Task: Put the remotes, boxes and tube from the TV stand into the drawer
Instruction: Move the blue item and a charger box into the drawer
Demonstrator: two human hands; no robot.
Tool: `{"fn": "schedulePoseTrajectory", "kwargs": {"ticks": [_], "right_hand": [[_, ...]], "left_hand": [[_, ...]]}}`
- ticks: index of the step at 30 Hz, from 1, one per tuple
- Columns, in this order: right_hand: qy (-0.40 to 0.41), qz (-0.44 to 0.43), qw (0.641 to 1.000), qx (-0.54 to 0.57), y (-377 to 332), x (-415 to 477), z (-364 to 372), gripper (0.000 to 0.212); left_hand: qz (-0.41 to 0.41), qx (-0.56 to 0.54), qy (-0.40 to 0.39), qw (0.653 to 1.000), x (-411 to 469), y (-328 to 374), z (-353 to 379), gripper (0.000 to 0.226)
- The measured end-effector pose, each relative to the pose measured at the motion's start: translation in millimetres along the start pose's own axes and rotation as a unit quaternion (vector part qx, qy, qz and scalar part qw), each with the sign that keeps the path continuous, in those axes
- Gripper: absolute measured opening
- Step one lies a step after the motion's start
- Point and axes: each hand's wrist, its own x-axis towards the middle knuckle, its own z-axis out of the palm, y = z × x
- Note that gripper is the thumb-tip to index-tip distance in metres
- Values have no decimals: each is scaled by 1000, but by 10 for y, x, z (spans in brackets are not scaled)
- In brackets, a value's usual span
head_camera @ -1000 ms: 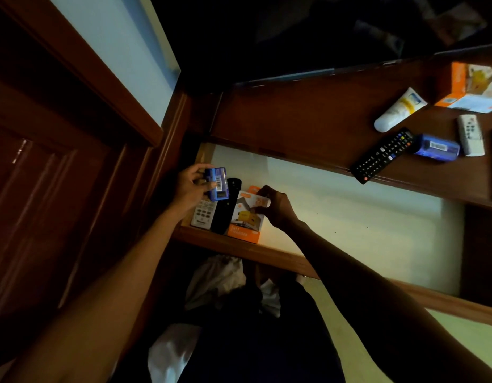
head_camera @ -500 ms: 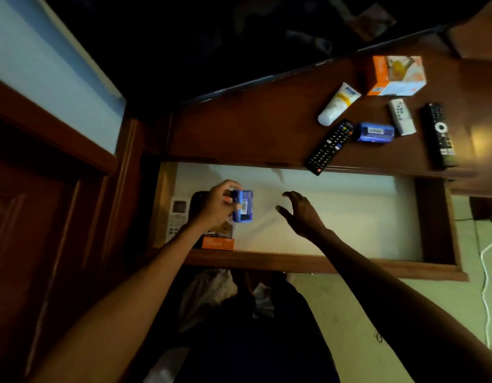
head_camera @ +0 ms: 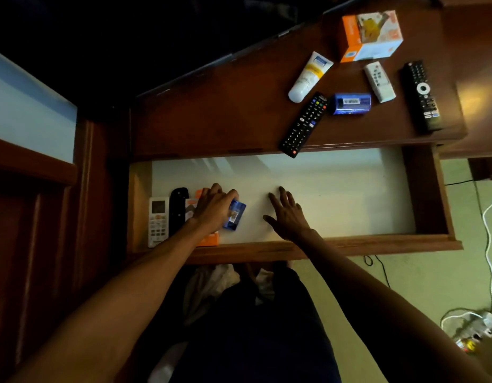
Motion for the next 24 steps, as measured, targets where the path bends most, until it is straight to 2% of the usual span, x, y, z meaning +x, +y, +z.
{"fn": "schedulePoseTrajectory", "kwargs": {"ticks": [6,12,16,19,22,24], "right_hand": [[-12,-7,1000,-6,30,8,27,75],[-40,-22,998,-39,70,-29,-30,76],[-86,-25,994,-55,59,-67,-200,69],[-103,-27,993,-44,46,-103,-449,60],[-77,-26,997,-4,59,-156,-821,40],[-17,-35,999,30,84,-199,-1134,25]], "left_hand": [[14,125,-31,992,31,-146,53,38],[46,171,-74,981,2,-142,76,40],[30,172,-100,980,-3,-49,-15,42],[-12,79,-106,991,60,62,-239,42],[-23,-48,-33,998,190,247,-575,32],[-17,-98,29,995,292,396,-826,21]]}}
